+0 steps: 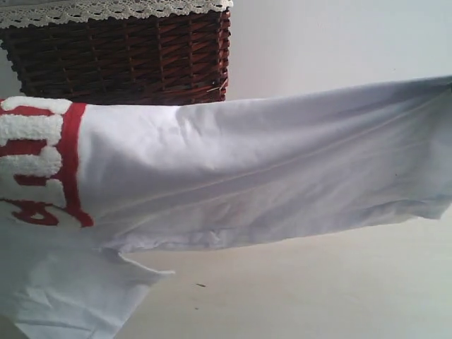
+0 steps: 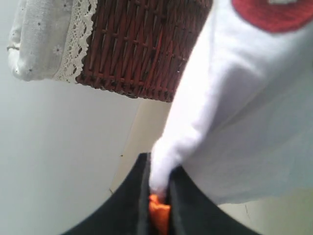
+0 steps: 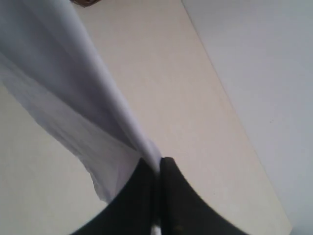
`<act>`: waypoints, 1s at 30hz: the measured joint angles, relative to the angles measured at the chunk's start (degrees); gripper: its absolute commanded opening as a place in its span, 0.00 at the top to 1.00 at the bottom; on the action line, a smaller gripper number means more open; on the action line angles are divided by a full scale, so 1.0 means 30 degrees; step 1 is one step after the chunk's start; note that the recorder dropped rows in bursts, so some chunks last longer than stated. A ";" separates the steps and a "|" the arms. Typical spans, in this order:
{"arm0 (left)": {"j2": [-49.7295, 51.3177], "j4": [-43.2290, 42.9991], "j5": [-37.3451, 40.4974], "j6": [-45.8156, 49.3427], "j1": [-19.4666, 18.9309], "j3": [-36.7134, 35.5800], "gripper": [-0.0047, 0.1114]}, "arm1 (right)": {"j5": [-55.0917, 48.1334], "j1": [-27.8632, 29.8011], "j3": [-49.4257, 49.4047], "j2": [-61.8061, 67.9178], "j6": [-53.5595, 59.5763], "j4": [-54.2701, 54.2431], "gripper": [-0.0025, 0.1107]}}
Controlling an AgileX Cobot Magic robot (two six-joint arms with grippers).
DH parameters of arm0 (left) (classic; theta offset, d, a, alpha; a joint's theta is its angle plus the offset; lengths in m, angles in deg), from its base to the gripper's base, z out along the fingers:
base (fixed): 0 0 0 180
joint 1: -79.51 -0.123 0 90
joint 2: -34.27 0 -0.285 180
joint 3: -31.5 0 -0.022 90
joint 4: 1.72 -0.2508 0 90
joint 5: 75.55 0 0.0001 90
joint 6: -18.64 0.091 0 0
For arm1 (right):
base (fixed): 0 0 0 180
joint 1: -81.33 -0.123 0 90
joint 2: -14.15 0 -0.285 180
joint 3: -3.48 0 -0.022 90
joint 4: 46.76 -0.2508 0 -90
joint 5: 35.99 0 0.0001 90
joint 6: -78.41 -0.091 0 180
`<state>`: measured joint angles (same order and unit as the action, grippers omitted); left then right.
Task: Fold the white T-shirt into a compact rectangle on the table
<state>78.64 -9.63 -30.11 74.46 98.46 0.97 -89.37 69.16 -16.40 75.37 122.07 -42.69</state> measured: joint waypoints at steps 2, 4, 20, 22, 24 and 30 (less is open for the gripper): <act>-0.1375 0.0000 0.1509 -0.0094 0.0651 0.0193 0.96 | -0.1626 -0.0342 0.0000 -0.1582 -0.0394 -0.0167 0.98; -0.2362 0.0000 0.3277 -0.0094 0.1792 0.1335 0.96 | -0.3135 -0.0867 0.0035 -0.3159 -0.1060 -0.0205 0.98; 0.4740 -0.0919 0.4720 -0.2351 0.3063 0.0535 0.96 | -0.1903 -0.1571 -0.2497 -0.0715 -0.4445 0.0569 0.98; 0.7003 -0.1347 0.1536 -0.3450 0.2034 -0.0461 0.96 | 0.1061 -0.1571 -0.3260 0.2156 -0.6464 0.2498 0.98; 0.9458 -0.1418 -0.1154 -0.4283 0.0699 -0.0911 0.96 | 0.3773 -0.1571 -0.3451 0.5573 -0.8969 0.4487 0.98; 1.4313 -0.1714 -0.6748 -0.6681 -0.1672 -0.1067 0.58 | 0.9386 -0.1571 -0.3299 1.3083 -1.8653 1.2471 0.67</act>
<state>121.58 -14.77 -50.35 54.41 93.44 -2.23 -61.21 64.45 -26.29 114.62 66.12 -5.28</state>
